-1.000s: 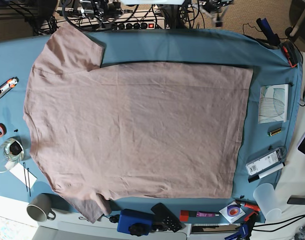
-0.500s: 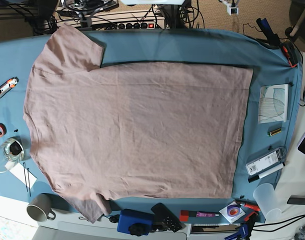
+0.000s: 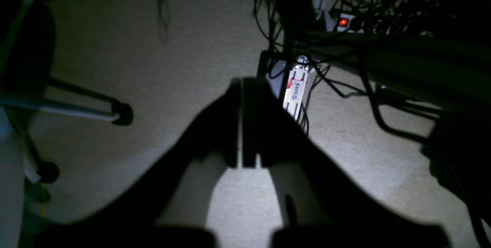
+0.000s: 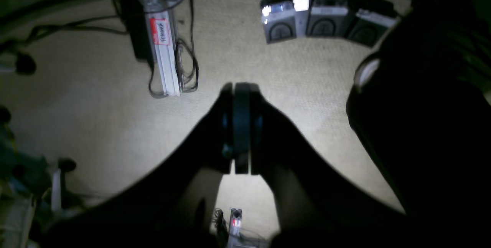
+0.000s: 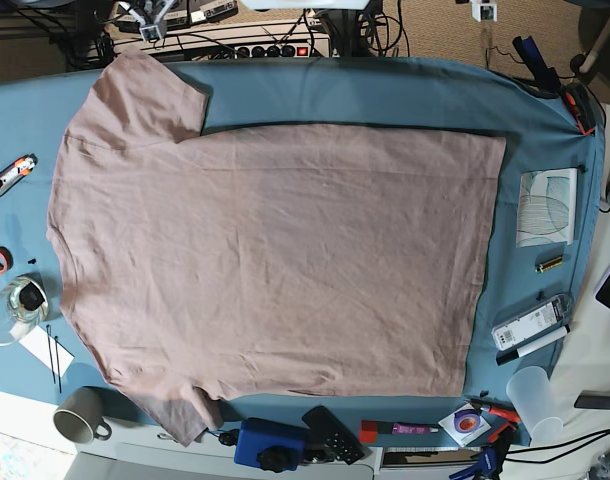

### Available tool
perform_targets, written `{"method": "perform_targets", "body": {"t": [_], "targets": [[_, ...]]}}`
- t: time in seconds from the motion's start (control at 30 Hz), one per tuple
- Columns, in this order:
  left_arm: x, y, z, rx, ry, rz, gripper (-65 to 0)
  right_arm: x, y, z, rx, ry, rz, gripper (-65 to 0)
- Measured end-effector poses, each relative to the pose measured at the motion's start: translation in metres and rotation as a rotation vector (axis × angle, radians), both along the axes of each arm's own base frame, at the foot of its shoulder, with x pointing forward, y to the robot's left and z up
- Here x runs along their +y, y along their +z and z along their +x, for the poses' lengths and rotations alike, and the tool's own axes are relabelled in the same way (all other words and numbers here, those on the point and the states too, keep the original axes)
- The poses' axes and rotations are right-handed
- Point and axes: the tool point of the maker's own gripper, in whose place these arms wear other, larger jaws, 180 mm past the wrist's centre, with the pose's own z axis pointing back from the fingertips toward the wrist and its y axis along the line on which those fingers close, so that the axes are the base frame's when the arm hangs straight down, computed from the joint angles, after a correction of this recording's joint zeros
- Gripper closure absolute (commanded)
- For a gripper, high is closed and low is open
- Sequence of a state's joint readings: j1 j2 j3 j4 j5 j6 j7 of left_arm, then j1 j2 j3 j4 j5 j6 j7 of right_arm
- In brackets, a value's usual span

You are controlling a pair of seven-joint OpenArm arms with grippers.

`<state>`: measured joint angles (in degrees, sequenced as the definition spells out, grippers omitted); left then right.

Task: Fold the T-shirt properly

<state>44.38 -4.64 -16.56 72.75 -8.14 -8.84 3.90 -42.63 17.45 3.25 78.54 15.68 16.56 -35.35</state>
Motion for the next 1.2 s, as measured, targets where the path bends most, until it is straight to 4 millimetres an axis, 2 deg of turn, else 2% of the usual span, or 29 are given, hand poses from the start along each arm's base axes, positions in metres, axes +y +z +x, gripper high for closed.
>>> {"method": "perform_targets", "body": {"t": [0.13,0.3,0.43,0.63,0.8,1.0,1.1,1.2], "targets": [[0.001,0.018,-0.005,-0.019,-0.018,0.012,0.0,0.002,0.016,-0.003,-0.010,0.015,0.003,0.0],[0.001,0.041,-0.006,-0.020,-0.046,0.019,0.0,-0.011,0.042,-0.001,-0.025,-0.065,-0.001,0.0],[-0.001,0.063,0.003,-0.073,-0.028,0.006,0.0,-0.028,0.066,0.005,-0.039,-0.146,0.001,0.0],[-0.003,0.095,0.027,-0.164,-0.056,0.016,0.0,-0.047,0.106,0.035,-0.145,-0.221,0.061,0.0],[-0.007,0.121,0.058,-0.256,-0.081,0.025,0.0,-0.057,0.145,0.065,-0.280,-0.232,0.109,0.0],[-0.012,0.156,0.092,-0.365,-0.110,0.035,0.0,-0.080,0.193,0.100,-0.461,-0.205,0.060,0.0],[-0.015,0.176,0.109,-0.426,-0.124,0.041,0.0,-0.087,0.211,0.116,-0.532,-0.191,0.023,0.0],[-0.012,0.191,0.123,-0.479,-0.111,0.066,0.0,-0.091,0.220,0.127,-0.577,-0.186,0.008,0.0]]}}
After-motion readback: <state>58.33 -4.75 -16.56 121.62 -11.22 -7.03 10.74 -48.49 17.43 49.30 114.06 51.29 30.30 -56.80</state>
